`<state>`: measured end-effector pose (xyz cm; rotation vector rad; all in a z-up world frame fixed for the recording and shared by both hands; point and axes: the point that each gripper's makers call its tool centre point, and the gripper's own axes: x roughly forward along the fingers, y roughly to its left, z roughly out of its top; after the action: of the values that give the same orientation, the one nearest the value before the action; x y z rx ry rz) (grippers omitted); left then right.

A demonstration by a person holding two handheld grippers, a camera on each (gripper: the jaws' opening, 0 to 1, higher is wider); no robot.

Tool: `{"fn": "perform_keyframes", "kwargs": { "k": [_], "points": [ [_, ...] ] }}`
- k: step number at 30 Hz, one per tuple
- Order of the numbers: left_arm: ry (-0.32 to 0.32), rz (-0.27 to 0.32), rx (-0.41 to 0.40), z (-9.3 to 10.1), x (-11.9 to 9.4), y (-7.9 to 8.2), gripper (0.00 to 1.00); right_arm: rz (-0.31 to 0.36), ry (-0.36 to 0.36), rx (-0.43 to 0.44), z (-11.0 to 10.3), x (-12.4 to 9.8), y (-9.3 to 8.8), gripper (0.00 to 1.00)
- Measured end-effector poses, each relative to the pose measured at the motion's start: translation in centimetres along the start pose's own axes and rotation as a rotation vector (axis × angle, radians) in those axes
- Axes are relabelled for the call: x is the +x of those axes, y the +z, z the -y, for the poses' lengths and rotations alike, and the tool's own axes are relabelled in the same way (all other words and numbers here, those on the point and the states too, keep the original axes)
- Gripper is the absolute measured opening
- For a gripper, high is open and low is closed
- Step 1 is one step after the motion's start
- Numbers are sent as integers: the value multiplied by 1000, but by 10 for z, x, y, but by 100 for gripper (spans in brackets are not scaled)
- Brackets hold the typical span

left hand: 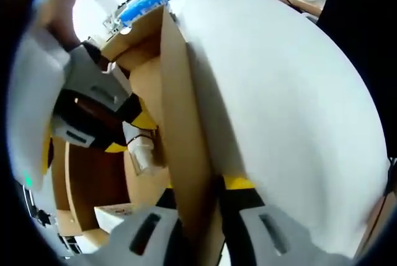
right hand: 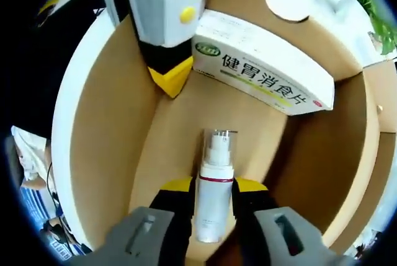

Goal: Operate the shoe box by opening the lid, removing the specified soft item, and placing it in the target area until the item is outside and the box remains undamaged.

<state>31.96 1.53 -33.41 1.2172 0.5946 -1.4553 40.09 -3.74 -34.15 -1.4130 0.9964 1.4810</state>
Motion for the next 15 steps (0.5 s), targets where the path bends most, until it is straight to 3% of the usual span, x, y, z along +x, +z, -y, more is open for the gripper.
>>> {"fn": "perform_keyframes", "kwargs": {
  "k": [6, 15],
  "points": [
    [2, -3, 2, 0, 0, 0, 11, -26, 3, -1, -2, 0, -2, 23],
    [2, -1, 2, 0, 0, 0, 11, 33, -4, 45, -4, 0, -4, 22]
  ]
}}
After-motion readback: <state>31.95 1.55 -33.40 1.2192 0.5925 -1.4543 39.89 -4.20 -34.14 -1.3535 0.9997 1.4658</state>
